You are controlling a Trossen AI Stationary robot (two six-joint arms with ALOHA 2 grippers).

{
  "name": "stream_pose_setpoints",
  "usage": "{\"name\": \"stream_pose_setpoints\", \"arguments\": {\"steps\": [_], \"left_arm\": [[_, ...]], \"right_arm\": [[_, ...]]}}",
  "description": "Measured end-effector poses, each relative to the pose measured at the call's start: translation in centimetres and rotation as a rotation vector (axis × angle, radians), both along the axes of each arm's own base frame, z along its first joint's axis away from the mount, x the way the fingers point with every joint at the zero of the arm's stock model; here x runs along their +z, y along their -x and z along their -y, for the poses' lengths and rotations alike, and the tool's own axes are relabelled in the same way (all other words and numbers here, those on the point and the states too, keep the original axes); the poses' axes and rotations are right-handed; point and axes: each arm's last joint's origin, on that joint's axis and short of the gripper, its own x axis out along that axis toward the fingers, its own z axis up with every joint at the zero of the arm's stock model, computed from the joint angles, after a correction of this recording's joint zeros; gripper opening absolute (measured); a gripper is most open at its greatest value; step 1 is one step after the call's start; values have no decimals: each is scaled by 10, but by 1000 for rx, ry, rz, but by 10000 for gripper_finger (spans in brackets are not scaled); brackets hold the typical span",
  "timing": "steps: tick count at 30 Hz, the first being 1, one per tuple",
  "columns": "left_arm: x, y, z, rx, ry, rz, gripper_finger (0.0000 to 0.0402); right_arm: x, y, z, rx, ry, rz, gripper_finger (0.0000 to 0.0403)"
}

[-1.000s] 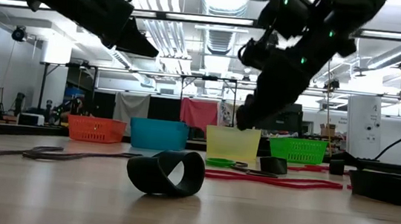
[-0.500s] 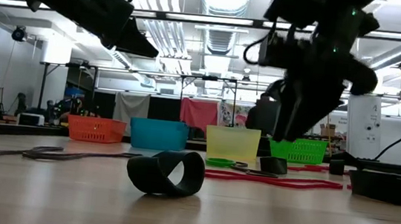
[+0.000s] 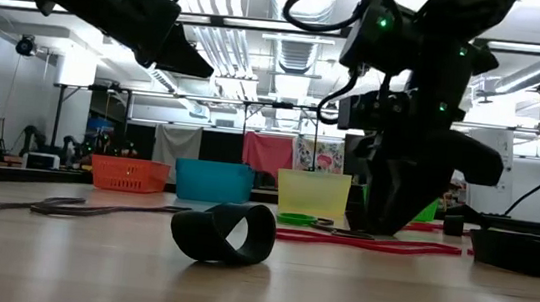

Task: Sort rubber bands into baskets
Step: Put the black rubber band into the blue bin

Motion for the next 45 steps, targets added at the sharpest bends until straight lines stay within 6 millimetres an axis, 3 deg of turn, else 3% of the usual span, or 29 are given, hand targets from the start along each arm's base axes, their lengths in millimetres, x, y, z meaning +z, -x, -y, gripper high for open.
{"name": "stream_pose_setpoints", "arguments": {"steps": [7, 13, 18, 25, 30, 38, 45], "left_arm": [[0, 0, 0, 7, 19, 9, 139], [0, 0, 0, 10, 28, 12, 139], [-1, 0, 0, 12, 34, 10, 139], [9, 0, 0, -2, 1, 28, 139], [26, -2, 1, -60, -106, 34, 139], [39, -5, -5, -99, -230, 24, 139], [41, -14, -17, -151, -214, 125, 139]], "right_arm": [[6, 0, 0, 27, -9, 28, 22], [24, 3, 1, 17, 11, 69, 13], [58, 15, 9, -44, 130, 138, 13], [116, 36, 36, -140, 149, 418, 12], [141, 41, 57, -98, 122, 703, 12], [149, 36, 99, -96, 162, 958, 12], [128, 17, 113, -103, 125, 977, 12]]}}
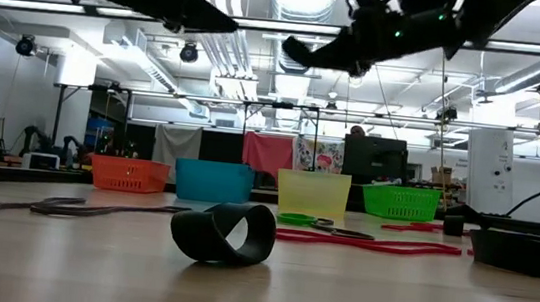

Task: Sort rubber bands into baskets
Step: Put the black rubber band into the blue bin

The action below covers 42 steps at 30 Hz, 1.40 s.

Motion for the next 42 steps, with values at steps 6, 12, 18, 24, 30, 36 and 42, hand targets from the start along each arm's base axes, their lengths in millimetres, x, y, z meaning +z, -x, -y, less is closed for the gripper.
{"name": "stream_pose_setpoints", "arguments": {"steps": [6, 12, 18, 24, 30, 36, 42], "left_arm": [[-14, -17, -10, 8, 8, -1, 141], [-23, -25, -17, -39, 14, -10, 165], [-29, -32, -18, -80, -14, -11, 197], [-38, -42, -20, -88, -51, 9, 210], [-43, -49, -19, -194, -59, 48, 210], [-43, -52, -19, -199, -56, 94, 203], [-49, -55, -19, -210, -23, 88, 166]], "right_arm": [[-18, -15, 3, -7, -42, 18, 12], [-20, -21, 4, -9, -43, 73, 12], [-21, -23, 5, -18, -81, 100, 12], [-21, -24, 3, -2, -137, 105, 12], [-22, -24, 3, -5, -155, 101, 12], [-25, -23, 2, -5, -183, 66, 12], [-29, -23, 0, -7, -205, 32, 12]]}}
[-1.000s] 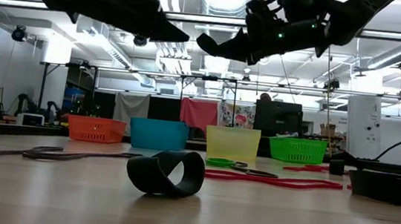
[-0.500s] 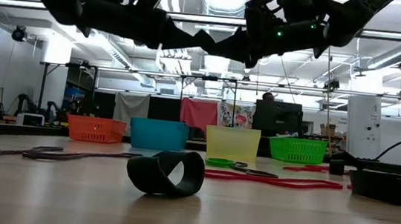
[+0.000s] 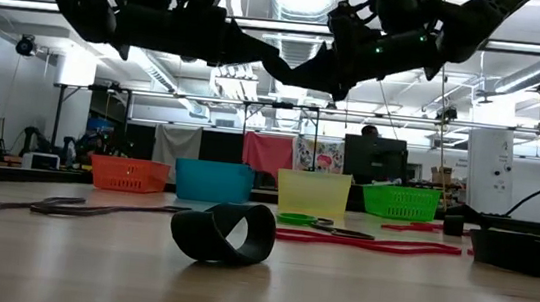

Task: Sort rubber bands into baskets
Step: Put the black rubber band into the blue bin

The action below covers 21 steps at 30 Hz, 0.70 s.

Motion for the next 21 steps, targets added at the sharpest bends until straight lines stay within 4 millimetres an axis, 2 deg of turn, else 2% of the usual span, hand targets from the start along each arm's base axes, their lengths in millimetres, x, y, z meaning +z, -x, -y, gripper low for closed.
{"name": "stream_pose_setpoints", "arguments": {"steps": [10, 16, 21], "left_arm": [[-4, -1, 0, 1, 31, -19, 9], [-4, -1, -1, 5, 45, -15, 2], [-3, 0, -2, 35, 63, -9, 1]], "right_arm": [[0, -1, -4, 12, 3, 1, 12], [1, -1, -4, 19, -50, 17, 18], [3, -3, -4, 21, -82, 6, 71]]}}
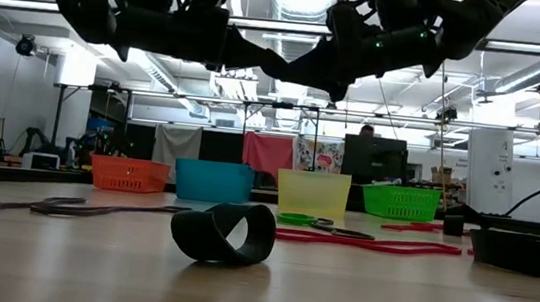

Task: Sort rubber bands into baskets
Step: Put the black rubber band into the blue bin

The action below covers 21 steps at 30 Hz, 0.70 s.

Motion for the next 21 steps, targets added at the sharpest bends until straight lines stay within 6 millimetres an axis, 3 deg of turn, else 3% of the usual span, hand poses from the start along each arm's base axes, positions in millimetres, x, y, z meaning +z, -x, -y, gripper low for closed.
{"name": "stream_pose_setpoints", "arguments": {"steps": [6, 10, 15, 21], "left_arm": [[0, 3, -4, 134, 11, -23, 1], [-1, 10, -16, 249, 25, -75, 0], [-11, 22, -47, 433, 141, -193, 0], [-10, 30, -92, 672, 297, -421, 0]], "right_arm": [[13, 1, 6, -57, 5, -20, 157], [24, 6, 14, -269, 7, -93, 194], [38, 15, 22, -576, 13, -173, 212], [38, 14, 20, -580, -24, -171, 209]]}}
